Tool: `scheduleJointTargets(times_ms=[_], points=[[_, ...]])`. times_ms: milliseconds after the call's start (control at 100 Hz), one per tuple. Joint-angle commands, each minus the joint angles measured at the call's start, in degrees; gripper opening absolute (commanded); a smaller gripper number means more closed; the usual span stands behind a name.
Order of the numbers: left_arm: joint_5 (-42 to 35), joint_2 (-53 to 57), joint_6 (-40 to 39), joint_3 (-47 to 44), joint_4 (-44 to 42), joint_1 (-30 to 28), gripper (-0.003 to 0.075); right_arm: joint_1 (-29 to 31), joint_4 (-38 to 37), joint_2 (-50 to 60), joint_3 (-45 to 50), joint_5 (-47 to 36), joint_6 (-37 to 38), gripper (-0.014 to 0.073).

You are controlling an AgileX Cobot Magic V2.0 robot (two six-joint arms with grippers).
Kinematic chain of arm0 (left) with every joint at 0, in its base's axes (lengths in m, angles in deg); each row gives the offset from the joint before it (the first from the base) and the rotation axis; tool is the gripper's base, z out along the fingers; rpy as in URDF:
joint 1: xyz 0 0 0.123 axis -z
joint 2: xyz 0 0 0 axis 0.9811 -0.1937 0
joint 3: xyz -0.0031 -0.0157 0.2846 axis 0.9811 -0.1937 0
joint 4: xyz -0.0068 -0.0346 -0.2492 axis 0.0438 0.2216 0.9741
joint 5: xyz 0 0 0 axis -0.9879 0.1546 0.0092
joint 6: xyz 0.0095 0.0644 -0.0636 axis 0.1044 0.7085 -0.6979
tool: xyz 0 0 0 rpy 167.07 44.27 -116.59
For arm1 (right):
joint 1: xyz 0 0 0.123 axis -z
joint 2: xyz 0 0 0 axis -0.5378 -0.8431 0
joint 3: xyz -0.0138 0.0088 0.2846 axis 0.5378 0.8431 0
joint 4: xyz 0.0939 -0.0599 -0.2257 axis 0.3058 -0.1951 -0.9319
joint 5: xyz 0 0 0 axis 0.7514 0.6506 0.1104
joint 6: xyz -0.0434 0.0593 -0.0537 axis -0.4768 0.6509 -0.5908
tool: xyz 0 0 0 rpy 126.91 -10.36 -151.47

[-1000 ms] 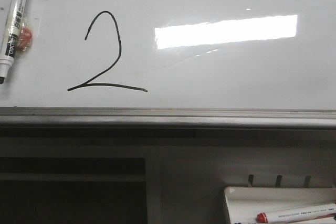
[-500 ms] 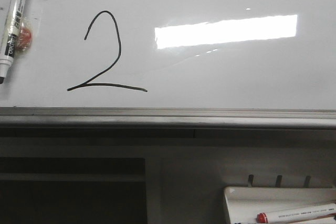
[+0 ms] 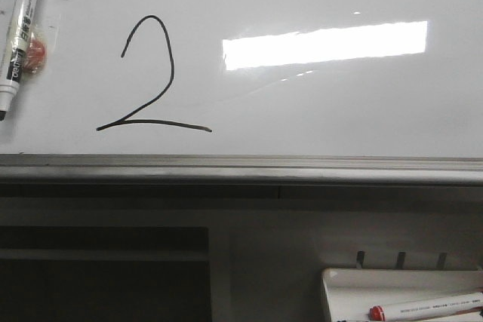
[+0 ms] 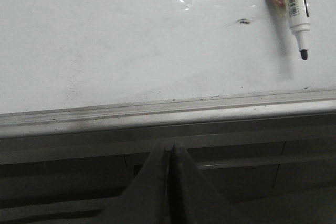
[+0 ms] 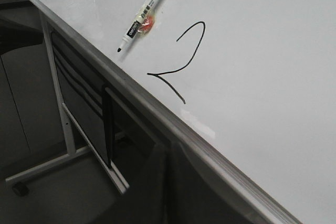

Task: Write number 2 on whiteboard

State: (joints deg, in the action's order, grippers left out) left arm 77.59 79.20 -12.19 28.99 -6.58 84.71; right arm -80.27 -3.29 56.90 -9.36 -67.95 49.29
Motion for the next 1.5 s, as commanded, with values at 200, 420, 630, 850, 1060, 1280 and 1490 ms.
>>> scheduleJointTargets(times_ms=[200, 420, 630, 850, 1060, 1280, 1490], points=[[-4.16, 1.56, -0.59, -0.58, 0.55, -0.24, -0.0020, 2.03, -0.41, -0.66, -1.56, -7.06, 0.00, -0.0050], [-4.16, 1.56, -0.59, -0.58, 0.55, -0.24, -0.0020, 19.54, -0.41, -0.66, -1.56, -8.03, 0.00, -0.0050], [-4.16, 1.56, -0.59, -0.58, 0.55, -0.24, -0.0020, 34.86, -1.21, -0.54, 1.53, -8.96, 0.00, -0.0050], [-4.16, 1.56, -0.59, -0.58, 0.55, -0.24, -0.0020, 40.65, -11.08, 7.26, 7.78, -7.24, 5.50, -0.0050], [-4.16, 1.56, -0.59, -0.58, 0.55, -0.24, -0.0020, 44.86, -17.78, 17.52, 15.48, -7.11, 14.39, -0.0050], [-4.27, 1.56, -0.59, -0.58, 0.55, -0.24, -0.0020, 46.94, -18.76, 23.73, 16.81, 7.74, 15.16, -0.0050], [-4.27, 1.56, -0.59, -0.58, 0.55, -0.24, -0.0020, 46.94, -18.66, 23.73, 16.81, 11.03, 15.56, -0.0050]])
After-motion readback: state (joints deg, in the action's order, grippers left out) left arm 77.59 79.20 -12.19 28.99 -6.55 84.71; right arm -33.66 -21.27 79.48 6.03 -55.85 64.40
